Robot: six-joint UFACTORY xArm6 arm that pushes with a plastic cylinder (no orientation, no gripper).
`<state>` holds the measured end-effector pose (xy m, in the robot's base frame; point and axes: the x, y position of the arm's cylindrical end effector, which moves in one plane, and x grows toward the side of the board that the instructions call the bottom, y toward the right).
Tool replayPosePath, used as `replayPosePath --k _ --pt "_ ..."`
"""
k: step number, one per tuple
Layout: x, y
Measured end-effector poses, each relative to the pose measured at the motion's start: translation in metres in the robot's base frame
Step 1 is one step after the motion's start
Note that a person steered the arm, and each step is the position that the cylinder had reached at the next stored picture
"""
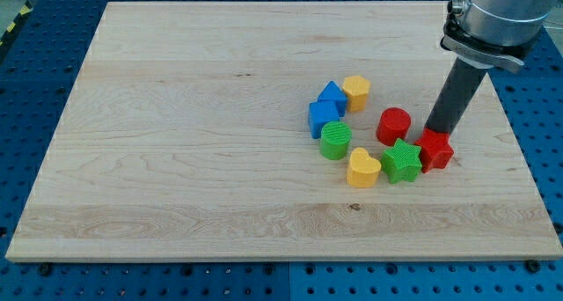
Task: Slightly push the red star to the bottom
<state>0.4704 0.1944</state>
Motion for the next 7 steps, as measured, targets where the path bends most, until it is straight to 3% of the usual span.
replayPosePath --k 7 --pt "0.001 0.055"
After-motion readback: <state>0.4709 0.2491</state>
